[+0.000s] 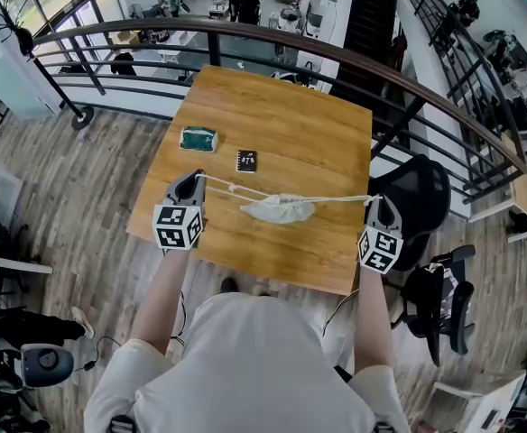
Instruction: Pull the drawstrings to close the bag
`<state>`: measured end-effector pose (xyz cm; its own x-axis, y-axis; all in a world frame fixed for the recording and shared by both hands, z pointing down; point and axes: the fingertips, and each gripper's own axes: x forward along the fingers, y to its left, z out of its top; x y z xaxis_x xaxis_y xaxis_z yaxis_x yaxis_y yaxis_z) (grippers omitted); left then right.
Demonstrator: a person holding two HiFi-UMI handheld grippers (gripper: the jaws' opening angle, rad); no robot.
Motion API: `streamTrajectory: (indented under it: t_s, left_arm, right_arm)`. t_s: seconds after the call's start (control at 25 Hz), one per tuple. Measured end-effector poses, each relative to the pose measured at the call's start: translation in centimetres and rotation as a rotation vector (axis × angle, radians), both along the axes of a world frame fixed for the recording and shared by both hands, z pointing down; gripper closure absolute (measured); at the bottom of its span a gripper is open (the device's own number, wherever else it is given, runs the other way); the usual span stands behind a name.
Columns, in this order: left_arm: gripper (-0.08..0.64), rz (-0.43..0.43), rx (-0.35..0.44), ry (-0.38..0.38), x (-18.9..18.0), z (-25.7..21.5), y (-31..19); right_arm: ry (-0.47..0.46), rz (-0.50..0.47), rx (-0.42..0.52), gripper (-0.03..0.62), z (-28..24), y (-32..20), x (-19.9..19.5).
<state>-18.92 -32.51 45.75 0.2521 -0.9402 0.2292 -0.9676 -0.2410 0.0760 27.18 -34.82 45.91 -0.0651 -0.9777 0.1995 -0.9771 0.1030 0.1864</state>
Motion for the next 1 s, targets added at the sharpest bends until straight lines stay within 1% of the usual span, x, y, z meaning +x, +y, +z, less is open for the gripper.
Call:
streamTrajectory:
  t_s: [0.56,0.8,1.0]
  left_arm:
    - [0.568,0.099,0.031,0.026,3.9,-1.2,0.0]
    - [0.568,0.133,0.043,0.045,4.8,-1.7,0.2]
    - [0.568,0.155,0.056,0.053,5.6,-1.7,0.5]
  right_arm:
    - [-0.028,-0.078,0.021,0.581,-2.2,1.3,-3.8]
    - [-0.043,-0.109,0.010,0.581,-2.5,1.9,-5.0]
    - [-0.066,-0.156,0.012,0.581,-2.5,2.5,-6.3]
